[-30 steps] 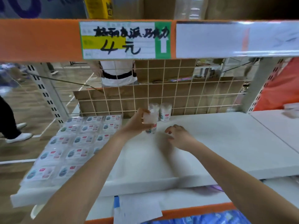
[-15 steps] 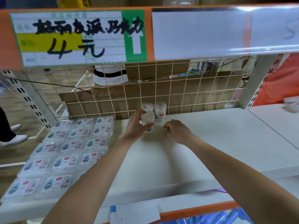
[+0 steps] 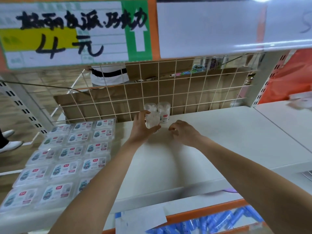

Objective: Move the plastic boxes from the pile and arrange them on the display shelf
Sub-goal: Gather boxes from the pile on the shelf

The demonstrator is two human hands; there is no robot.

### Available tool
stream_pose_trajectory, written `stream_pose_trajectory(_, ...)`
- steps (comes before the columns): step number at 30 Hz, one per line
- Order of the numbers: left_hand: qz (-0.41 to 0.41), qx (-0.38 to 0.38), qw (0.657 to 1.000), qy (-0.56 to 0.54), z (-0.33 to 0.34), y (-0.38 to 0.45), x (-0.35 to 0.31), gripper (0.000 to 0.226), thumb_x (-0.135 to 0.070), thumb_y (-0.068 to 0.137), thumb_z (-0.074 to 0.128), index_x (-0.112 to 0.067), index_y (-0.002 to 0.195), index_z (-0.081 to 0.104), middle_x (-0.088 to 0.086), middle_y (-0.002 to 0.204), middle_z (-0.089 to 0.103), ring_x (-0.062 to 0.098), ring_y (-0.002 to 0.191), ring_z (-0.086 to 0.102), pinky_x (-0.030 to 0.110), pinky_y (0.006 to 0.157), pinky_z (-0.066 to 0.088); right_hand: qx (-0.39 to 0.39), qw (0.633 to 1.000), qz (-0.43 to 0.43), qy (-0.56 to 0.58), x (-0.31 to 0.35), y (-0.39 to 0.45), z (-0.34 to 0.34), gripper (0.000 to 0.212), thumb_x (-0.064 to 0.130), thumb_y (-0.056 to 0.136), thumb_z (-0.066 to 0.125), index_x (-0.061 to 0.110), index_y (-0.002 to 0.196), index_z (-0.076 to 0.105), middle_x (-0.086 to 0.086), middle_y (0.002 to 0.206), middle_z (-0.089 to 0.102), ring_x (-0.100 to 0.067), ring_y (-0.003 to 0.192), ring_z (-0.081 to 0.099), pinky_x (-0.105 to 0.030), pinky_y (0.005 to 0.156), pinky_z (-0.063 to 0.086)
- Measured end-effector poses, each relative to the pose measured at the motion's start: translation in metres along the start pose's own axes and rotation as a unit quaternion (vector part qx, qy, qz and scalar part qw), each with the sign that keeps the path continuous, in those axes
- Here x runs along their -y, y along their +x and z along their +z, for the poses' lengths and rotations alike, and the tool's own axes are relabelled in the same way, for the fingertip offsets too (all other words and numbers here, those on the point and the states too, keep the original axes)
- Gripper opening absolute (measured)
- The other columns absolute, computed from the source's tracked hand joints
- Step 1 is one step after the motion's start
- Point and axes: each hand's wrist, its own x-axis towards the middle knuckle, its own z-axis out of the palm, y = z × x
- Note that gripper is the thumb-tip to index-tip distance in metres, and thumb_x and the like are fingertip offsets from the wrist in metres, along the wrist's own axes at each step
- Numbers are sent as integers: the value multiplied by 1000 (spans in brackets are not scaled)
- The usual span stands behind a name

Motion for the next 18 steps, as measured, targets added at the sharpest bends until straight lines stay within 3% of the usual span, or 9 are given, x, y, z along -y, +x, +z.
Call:
stream_pose_trajectory(5,59,17,996,71,-21,15,-10,53,-32,82,71,-10,124,47,9,121,52,24,112,51,41,96,46,-49,999,4,1,-18,-13,-18,32,17,95,46,17,125,56,-2,123,52,-20,116,48,-32,92,41)
stream_pose_trajectory(9,157,38,967,197,-10,18,-43,40,-33,88,62,-11,120,54,9,125,52,30,120,43,34,95,34,-53,997,27,-39,-40,-23,-36,35,16,95,45,20,129,52,-1,128,52,-18,125,41,-31,98,38)
stream_pose_trajectory(13,171,128,939,271,42,4,-82,38,-41,92,54,-18,122,52,4,134,46,26,130,35,39,102,32,-34,992,44,-113,-76,-46,-54,42,21,94,47,22,135,45,-2,136,45,-21,129,36,-35,100,39)
stream_pose_trajectory(18,182,217,877,387,136,-19,-140,43,-41,93,44,-16,128,48,8,131,46,28,122,39,41,98,33,-3,983,82,-162,-148,-99,-78,48,29,92,50,24,140,40,-5,141,41,-25,129,37,-35,101,36)
